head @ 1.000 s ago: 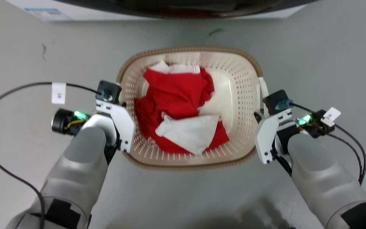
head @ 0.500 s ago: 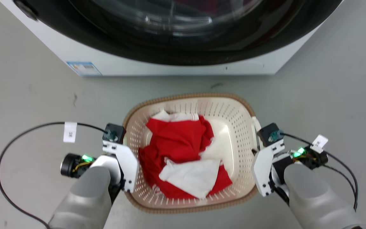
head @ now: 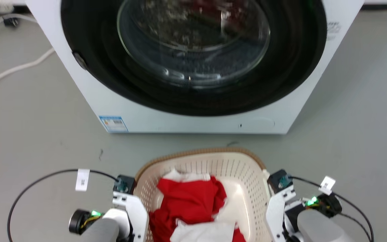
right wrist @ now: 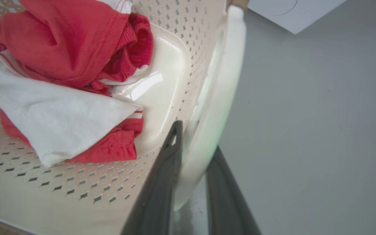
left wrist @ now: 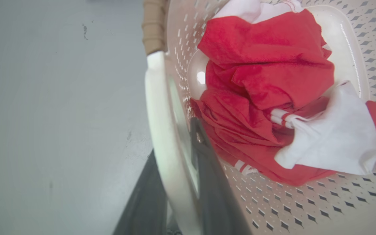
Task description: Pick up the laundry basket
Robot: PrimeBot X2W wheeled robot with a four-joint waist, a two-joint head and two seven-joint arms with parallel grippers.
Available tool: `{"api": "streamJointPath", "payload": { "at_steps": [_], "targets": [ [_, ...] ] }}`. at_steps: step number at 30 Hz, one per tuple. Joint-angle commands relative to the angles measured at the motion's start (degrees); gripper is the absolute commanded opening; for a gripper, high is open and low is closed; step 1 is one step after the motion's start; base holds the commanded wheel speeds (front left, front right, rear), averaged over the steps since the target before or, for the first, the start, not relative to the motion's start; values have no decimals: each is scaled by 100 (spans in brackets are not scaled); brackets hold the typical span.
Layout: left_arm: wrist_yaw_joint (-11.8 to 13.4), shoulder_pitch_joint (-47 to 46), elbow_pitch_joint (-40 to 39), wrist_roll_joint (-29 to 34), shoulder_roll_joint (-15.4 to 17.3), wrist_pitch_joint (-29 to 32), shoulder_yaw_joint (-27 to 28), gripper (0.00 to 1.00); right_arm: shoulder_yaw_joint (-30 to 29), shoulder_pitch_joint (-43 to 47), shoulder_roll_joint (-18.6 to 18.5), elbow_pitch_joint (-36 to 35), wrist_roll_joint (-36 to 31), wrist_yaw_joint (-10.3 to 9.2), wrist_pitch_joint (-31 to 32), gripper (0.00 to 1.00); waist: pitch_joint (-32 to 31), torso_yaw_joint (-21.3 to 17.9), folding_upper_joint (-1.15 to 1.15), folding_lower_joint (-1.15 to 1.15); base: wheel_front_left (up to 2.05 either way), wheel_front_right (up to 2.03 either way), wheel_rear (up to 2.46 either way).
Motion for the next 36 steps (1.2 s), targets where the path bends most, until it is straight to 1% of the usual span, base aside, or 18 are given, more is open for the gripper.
{"api": "streamJointPath", "payload": {
  "at_steps": [1,6,14,24,36],
  "targets": [
    [-50,108,-51,-12,-30,26,-70,0,50,41,27,-68,28,-2,-5,0,-332,39,0,1,0,0,0],
    [-50,387,-57,-195,-1,93,-244,0,267,323,26,-96,228,-2,148,0,-788,22,0,1,0,0,0],
    [-50,550,-46,-445,27,148,-425,0,495,459,26,-63,488,-2,341,0,-1129,-23,0,1,0,0,0],
    [-49,571,33,-632,-34,185,-598,0,663,522,24,26,662,-2,626,0,-1307,-130,0,1,0,0,0],
    [-49,515,83,-780,-40,137,-786,0,747,516,25,103,719,-2,644,0,-1328,-161,0,1,0,0,0]
  ]
}}
